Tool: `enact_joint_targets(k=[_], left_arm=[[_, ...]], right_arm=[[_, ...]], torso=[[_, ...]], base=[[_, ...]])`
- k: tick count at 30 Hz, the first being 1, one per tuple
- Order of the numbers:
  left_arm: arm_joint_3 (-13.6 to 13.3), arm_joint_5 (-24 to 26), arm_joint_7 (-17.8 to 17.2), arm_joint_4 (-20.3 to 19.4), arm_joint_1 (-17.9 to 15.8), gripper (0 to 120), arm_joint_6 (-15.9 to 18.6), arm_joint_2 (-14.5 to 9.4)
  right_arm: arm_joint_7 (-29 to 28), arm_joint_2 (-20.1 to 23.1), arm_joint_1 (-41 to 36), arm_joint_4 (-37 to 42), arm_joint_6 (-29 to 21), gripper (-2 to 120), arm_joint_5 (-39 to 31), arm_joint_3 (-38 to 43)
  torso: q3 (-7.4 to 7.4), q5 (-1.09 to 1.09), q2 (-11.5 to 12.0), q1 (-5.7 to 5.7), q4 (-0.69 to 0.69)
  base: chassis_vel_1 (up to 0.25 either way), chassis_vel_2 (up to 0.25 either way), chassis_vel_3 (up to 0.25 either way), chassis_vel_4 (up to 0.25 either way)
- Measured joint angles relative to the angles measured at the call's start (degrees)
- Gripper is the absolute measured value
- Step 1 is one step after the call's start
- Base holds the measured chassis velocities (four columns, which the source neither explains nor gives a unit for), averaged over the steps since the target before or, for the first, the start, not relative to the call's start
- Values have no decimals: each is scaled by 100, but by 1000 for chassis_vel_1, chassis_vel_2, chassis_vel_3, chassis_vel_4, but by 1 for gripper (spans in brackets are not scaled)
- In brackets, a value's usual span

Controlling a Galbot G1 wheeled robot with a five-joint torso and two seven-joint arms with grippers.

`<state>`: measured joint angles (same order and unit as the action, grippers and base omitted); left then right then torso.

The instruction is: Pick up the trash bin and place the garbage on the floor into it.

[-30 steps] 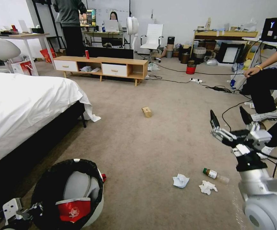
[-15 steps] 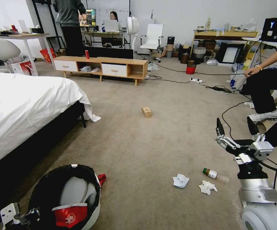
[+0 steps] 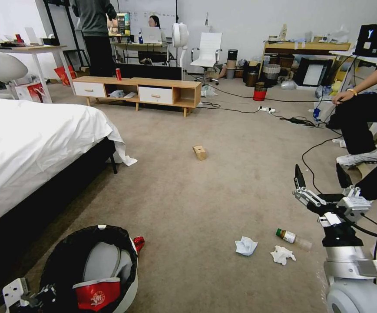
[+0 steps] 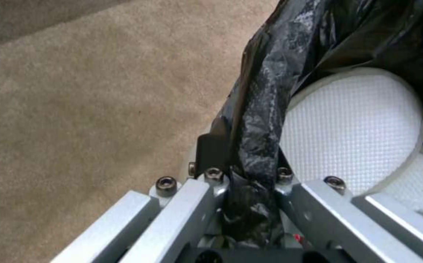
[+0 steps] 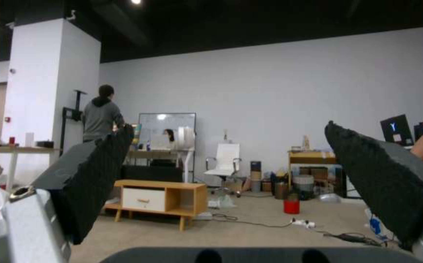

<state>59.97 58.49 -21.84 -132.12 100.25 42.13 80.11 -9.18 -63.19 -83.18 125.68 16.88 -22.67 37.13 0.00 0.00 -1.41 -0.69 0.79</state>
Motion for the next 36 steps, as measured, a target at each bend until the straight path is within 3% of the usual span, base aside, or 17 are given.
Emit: enact_joint_targets(k=[36], left_arm=[[48, -12, 3, -86, 59, 2, 0, 107]], right_arm=[[1, 33, 172, -245, 47, 100, 13, -170]], torso=[[0, 0, 0, -1, 0]], base=[[0, 0, 0, 0]])
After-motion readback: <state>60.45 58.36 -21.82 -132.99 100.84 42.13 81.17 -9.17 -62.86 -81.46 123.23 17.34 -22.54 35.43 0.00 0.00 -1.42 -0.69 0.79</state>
